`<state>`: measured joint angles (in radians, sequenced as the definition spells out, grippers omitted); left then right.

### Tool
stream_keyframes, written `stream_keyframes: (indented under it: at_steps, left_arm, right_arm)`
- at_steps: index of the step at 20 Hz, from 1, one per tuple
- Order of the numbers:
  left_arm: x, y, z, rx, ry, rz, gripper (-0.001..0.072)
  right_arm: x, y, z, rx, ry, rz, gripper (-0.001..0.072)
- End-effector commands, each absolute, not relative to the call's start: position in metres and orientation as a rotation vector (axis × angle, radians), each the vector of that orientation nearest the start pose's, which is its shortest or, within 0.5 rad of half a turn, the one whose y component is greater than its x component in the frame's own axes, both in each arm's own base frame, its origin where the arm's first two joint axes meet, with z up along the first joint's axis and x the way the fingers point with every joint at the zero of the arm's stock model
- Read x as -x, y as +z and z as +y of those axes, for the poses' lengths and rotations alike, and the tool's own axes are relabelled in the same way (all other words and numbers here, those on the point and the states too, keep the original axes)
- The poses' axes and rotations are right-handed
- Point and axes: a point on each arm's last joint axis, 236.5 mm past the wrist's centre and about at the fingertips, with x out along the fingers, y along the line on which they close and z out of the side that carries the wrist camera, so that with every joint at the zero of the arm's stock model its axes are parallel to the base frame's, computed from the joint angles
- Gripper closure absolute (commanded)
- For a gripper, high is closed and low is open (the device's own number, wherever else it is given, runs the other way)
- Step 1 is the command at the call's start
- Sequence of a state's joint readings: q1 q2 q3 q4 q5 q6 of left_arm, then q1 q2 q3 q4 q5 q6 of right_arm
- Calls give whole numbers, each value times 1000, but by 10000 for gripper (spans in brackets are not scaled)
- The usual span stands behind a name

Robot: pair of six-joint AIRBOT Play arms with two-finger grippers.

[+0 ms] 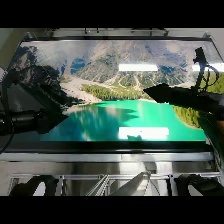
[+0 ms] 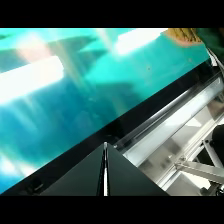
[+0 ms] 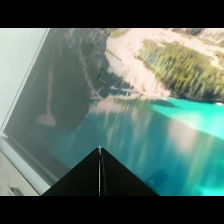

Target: Fold the shirts.

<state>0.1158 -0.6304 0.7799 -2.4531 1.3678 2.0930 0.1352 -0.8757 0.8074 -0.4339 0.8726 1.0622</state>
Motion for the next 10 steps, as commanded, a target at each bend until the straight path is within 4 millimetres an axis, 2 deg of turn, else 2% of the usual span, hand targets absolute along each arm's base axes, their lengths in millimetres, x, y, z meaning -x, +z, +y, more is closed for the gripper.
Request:
stream_keyframes:
  at_steps: [1, 10]
  left_arm:
    - [-231, 143, -152, 263, -780, 843, 689]
    - [-217, 155, -155, 245, -785, 807, 689]
  right_arm:
    - [-329, 152, 211, -571, 756, 709, 694]
    - [-329, 152, 211, -571, 756, 709, 694]
